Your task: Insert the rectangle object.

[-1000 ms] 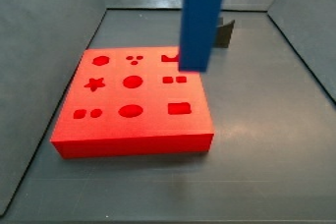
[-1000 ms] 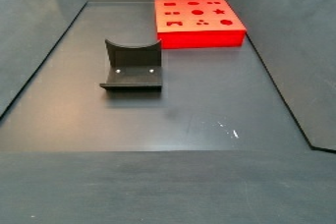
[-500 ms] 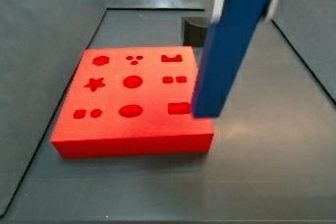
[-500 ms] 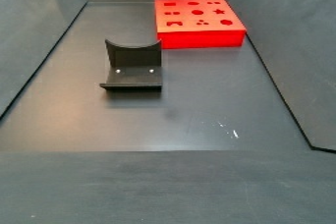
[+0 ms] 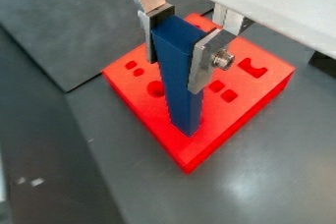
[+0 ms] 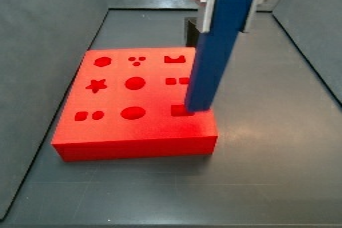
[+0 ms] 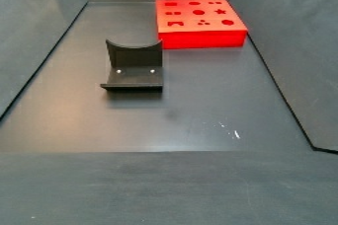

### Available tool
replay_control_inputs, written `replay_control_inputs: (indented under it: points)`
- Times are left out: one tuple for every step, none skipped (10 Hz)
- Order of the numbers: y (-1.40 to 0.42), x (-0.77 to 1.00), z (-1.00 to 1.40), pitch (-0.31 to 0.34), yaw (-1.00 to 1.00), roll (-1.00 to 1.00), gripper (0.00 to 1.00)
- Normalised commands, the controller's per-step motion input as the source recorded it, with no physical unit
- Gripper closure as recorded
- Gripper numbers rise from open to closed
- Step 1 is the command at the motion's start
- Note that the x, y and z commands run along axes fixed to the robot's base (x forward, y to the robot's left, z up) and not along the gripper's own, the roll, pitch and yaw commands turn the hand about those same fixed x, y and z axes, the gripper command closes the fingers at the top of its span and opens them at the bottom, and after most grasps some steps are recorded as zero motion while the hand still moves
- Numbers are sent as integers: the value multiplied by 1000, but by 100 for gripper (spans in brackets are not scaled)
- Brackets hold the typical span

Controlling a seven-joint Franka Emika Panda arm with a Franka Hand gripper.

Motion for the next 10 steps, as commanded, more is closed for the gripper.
replay_control_inputs:
  points:
    - [177, 0, 0, 3, 0, 0, 100]
    - [-46, 0, -80, -19, 0, 0, 100]
    - [0, -83, -366, -24, -174, 0, 100]
    - [-71, -166, -337, -43, -331, -4, 100]
    - [0, -11, 0, -11, -31, -83, 100]
    - [0, 0, -6, 0, 0, -4, 100]
    - [0, -43, -174, 0, -231, 0, 100]
    - [0, -126, -169, 6, -426, 49, 100]
    - [0, 0, 0, 0, -100, 0, 100]
    - [0, 0, -23, 0, 0, 0, 100]
